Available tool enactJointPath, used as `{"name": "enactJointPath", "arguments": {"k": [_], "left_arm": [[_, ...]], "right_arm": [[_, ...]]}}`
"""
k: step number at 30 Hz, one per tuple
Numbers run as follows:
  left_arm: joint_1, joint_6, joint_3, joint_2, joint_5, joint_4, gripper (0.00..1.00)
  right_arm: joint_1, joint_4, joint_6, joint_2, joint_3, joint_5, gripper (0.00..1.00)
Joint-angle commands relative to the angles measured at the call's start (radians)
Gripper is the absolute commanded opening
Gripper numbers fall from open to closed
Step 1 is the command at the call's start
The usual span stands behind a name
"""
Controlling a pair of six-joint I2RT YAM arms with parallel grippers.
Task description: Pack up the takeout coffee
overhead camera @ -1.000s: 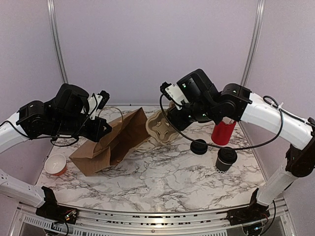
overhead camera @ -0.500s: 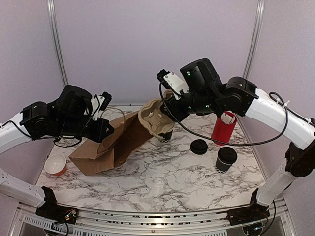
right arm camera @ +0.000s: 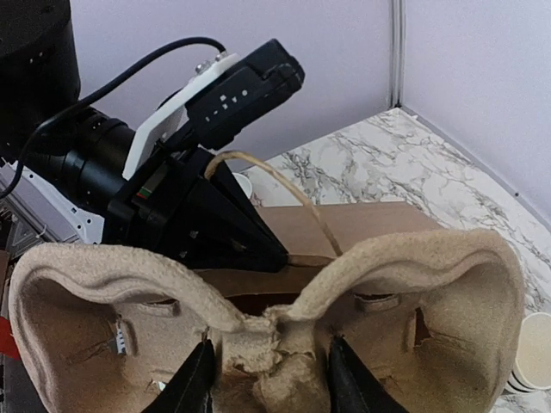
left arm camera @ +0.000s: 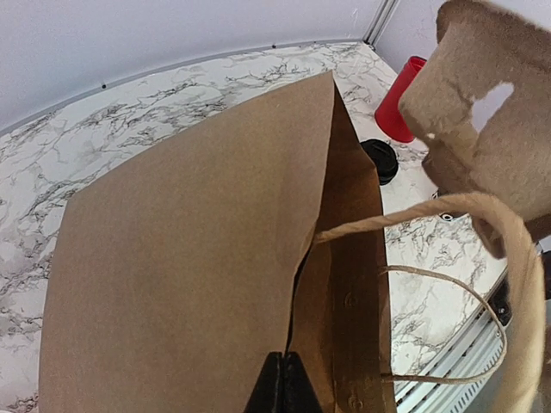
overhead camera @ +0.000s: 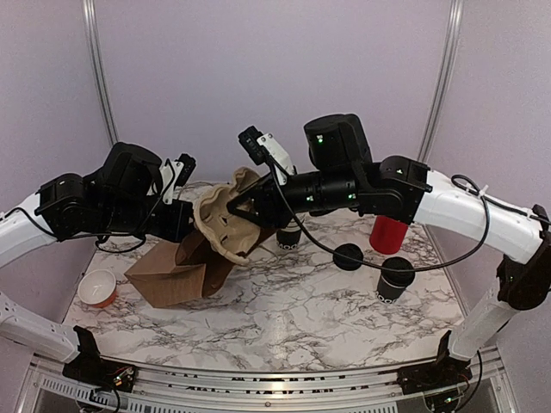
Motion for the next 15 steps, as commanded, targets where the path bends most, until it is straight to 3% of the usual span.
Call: {"name": "enactJointPath", "arguments": {"k": [1, 9, 15], "left_arm": [[-0.005, -0.008, 0.048, -0.013, -0.009, 0.005, 0.00], [-0.005, 0.010, 0.073, -0.039, 0.025, -0.003, 0.00], [-0.004, 0.037, 0.069, -0.071, 0.060, -0.002, 0.00]], "right_arm": [[-0.012, 0.169, 0.055, -0.024, -0.052, -0.187, 0.42], [-0.073, 0.400, 0.115, -0.042, -0.211, -0.413, 0.43], [-0.110, 0.418, 0.153, -0.006, -0.245, -0.432, 0.42]]}}
